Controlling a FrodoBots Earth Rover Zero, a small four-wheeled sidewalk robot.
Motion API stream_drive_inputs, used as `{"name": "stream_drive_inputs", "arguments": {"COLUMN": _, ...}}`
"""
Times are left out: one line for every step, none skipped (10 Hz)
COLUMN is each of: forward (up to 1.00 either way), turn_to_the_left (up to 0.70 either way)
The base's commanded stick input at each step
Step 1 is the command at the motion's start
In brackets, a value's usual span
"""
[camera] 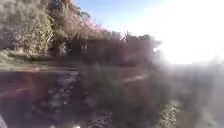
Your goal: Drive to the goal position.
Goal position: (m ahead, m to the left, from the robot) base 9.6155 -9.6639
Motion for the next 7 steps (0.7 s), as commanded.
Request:
{"name": "stream_drive_inputs", "arguments": {"forward": 0.60, "turn_to_the_left": 0.15}}
{"name": "stream_drive_inputs", "arguments": {"forward": 0.60, "turn_to_the_left": 0.15}}
{"name": "stream_drive_inputs", "arguments": {"forward": 0.60, "turn_to_the_left": 0.15}}
{"name": "stream_drive_inputs", "arguments": {"forward": 0.60, "turn_to_the_left": 0.15}}
{"name": "stream_drive_inputs", "arguments": {"forward": 0.60, "turn_to_the_left": 0.15}}
{"name": "stream_drive_inputs", "arguments": {"forward": 0.60, "turn_to_the_left": 0.15}}
{"name": "stream_drive_inputs", "arguments": {"forward": 0.60, "turn_to_the_left": 0.15}}
